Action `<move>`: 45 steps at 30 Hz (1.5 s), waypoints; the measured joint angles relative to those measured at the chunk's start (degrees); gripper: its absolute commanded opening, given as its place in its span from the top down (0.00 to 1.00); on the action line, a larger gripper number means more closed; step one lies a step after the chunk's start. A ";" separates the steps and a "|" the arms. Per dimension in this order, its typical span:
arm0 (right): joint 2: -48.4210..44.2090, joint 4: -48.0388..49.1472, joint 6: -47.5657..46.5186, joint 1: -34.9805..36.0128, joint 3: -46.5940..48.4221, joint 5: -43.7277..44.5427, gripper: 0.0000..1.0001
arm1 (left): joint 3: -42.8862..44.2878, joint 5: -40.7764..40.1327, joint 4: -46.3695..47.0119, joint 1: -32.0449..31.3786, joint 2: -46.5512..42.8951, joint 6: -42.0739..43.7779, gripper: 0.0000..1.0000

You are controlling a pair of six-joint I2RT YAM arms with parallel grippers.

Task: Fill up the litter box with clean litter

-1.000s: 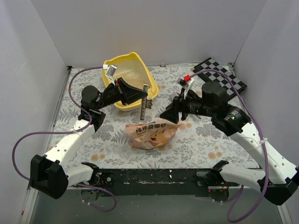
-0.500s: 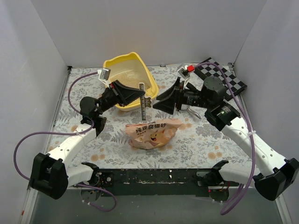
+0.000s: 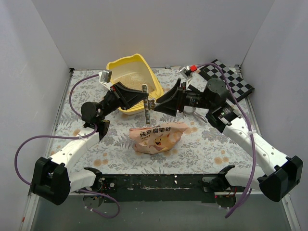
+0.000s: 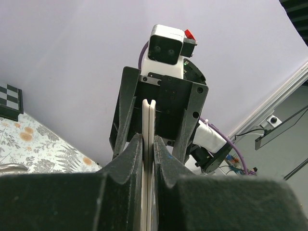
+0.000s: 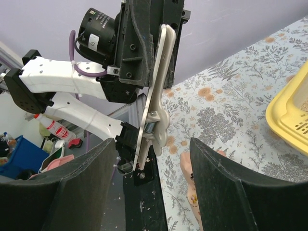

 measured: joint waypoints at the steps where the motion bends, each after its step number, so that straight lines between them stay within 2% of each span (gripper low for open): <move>1: 0.07 0.37 0.42 0.00 -0.11 -0.24 0.30 | 0.00 0.00 0.15 0.00 0.02 0.00 1.00; 15: 3.17 4.87 2.54 0.02 -0.11 -1.86 0.35 | 0.00 0.04 0.79 0.00 0.92 -0.04 1.00; 16: 3.50 5.03 2.64 0.13 -0.11 -1.95 0.42 | -0.02 0.04 0.94 0.00 1.07 -0.13 1.00; 17: 3.76 5.11 2.67 0.24 -0.11 -1.97 0.59 | -0.02 0.07 1.09 0.00 1.20 -0.20 1.00; 18: 4.15 5.31 2.82 0.33 -0.11 -2.05 0.82 | -0.02 0.07 1.38 0.00 1.33 -0.26 1.00; 19: 4.46 5.49 2.73 0.39 -0.09 -2.08 0.98 | -0.02 0.07 1.62 0.00 1.49 -0.37 0.97; 20: 4.57 5.64 2.91 0.44 -0.04 -2.51 0.99 | -0.02 0.00 1.53 0.02 1.66 0.09 0.90; 22: 4.57 5.14 3.08 0.72 -0.04 -1.99 0.99 | -0.02 0.20 2.01 0.33 1.86 0.07 0.60; 24: 4.33 4.57 2.45 0.90 -0.07 -1.16 0.99 | -0.02 0.57 1.90 0.33 1.86 0.57 0.43; 26: 3.93 4.17 1.40 1.16 -0.07 -0.15 0.99 | 0.00 1.40 0.33 0.22 1.57 1.62 0.33; 30: 2.01 2.82 -0.94 1.40 -0.07 1.79 0.99 | 0.17 2.82 -6.73 0.07 -0.39 5.79 0.29; 35: -0.37 -2.25 -4.63 1.40 0.04 4.09 0.99 | 1.53 2.10 -23.17 0.07 -6.62 16.37 0.27; 40: -2.03 -13.25 -10.86 0.87 2.23 6.67 0.99 | 4.85 0.13 -38.77 0.07 -12.50 27.76 0.29; 45: -4.00 -24.63 -17.27 -0.48 3.98 9.75 0.99 | 6.82 0.59 -50.95 0.04 -12.79 36.72 0.30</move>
